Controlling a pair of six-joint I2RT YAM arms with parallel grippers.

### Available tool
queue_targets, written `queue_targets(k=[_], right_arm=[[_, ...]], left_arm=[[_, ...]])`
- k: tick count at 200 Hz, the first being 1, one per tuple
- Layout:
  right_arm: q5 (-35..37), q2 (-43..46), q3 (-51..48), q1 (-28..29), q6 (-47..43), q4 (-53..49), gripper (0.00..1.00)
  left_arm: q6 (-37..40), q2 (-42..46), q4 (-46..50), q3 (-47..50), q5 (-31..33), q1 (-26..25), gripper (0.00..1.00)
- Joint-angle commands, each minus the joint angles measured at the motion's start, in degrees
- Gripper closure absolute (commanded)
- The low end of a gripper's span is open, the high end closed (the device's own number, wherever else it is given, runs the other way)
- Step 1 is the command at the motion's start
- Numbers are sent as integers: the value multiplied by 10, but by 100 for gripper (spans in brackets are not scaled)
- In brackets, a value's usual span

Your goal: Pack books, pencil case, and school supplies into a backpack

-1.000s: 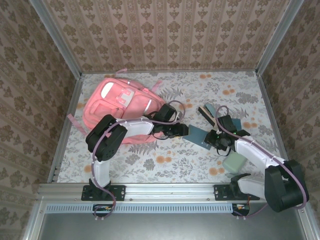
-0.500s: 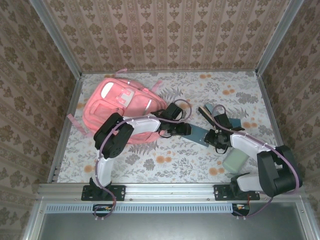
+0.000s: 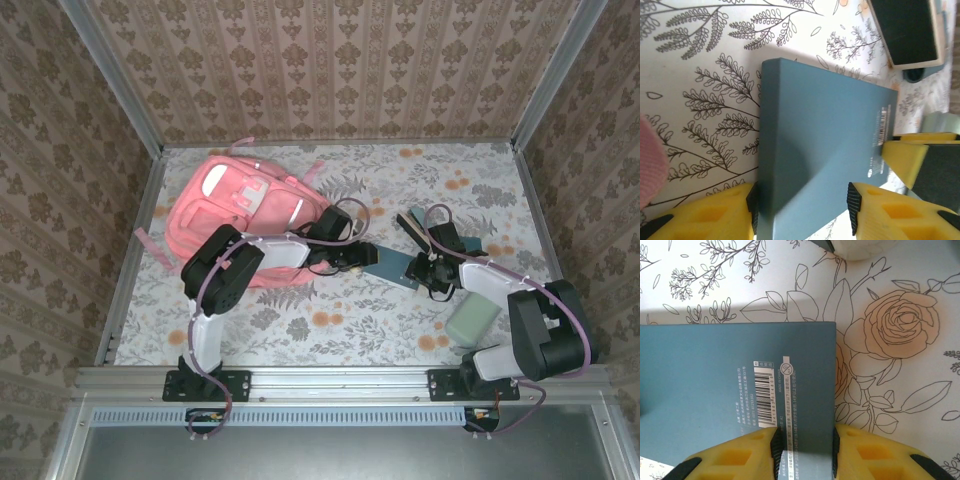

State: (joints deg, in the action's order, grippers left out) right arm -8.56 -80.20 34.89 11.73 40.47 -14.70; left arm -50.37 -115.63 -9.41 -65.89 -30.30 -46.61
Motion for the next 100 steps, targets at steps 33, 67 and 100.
queue_targets(k=[33, 67, 100], right_arm=[[-72, 23, 8, 7, 3, 35, 66], [-70, 35, 9, 6, 2, 25, 66], [-68, 47, 7, 6, 2, 18, 66]], left_arm=[[-154, 18, -297, 45, -145, -10, 51], [-126, 21, -242, 52, -122, -4, 52], [-107, 25, -207, 53, -115, -1, 61]])
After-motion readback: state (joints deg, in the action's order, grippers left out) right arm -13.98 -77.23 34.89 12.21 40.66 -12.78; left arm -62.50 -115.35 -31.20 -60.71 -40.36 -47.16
